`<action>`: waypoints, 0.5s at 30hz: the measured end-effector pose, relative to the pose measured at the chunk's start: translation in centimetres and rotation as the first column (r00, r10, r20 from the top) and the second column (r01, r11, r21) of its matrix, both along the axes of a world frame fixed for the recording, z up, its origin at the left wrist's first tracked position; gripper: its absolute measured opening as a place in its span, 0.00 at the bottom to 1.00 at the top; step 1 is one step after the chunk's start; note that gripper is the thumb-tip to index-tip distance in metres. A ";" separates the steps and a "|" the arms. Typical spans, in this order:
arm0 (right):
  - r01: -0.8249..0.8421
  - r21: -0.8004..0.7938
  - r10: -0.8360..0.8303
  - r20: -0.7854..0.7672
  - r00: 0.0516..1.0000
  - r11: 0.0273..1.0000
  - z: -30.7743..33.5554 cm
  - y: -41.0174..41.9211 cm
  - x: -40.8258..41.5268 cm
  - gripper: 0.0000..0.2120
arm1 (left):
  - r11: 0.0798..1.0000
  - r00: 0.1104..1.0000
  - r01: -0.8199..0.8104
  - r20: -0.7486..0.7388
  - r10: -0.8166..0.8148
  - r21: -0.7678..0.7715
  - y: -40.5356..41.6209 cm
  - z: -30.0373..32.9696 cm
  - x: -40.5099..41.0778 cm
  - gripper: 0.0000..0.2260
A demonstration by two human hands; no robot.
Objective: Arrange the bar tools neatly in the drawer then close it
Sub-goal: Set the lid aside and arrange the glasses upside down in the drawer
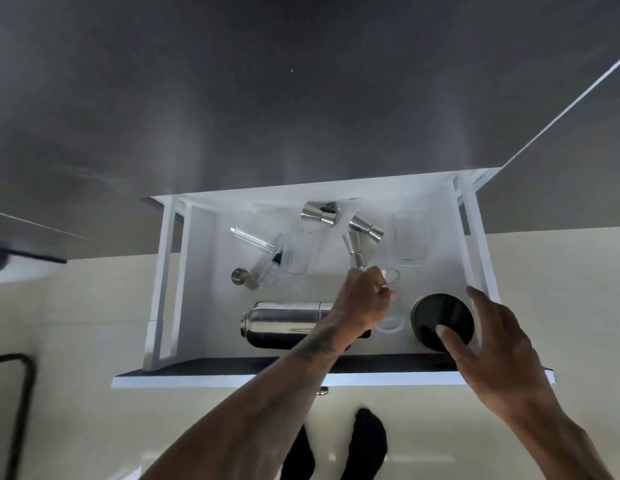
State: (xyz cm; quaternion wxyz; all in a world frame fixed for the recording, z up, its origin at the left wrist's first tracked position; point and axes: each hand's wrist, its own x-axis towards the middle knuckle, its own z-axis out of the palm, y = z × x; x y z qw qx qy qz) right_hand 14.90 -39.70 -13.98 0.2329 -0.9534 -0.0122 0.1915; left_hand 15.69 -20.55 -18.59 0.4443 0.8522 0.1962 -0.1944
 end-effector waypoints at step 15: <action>-0.038 0.601 0.119 -0.095 0.988 0.798 1.7 17.1 -4.8 0.27 | 0.141 0.580 -0.682 -0.412 0.703 -0.718 10.7 7.6 -9.5 0.22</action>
